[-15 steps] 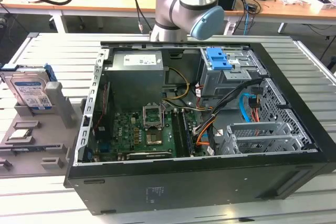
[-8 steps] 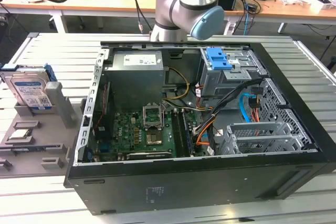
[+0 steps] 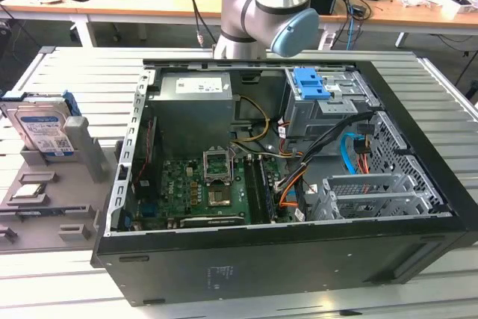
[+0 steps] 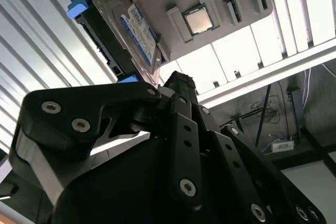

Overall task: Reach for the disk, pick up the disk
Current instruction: 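Pick up the disk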

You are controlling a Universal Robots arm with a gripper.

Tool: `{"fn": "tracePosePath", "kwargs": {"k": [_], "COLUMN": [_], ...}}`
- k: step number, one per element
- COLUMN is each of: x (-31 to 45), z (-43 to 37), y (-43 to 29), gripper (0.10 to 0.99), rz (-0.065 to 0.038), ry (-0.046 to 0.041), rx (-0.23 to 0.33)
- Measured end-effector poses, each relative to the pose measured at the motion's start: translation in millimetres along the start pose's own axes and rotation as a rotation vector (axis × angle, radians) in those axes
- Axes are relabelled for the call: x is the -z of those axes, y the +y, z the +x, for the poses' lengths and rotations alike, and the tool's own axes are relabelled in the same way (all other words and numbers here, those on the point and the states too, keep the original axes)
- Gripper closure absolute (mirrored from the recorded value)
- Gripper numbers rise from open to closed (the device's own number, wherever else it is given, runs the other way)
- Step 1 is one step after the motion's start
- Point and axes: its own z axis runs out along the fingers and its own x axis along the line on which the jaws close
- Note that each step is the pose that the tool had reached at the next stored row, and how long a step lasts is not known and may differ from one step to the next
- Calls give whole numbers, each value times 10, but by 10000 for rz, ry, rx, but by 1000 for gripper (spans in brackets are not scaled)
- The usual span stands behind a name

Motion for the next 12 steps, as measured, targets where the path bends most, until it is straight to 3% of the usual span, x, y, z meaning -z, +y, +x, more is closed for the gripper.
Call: {"fn": "tracePosePath", "kwargs": {"k": [12], "x": [0], "z": [0], "y": [0], "gripper": [980], "rz": [1], "ry": [63], "rx": [1638]}}
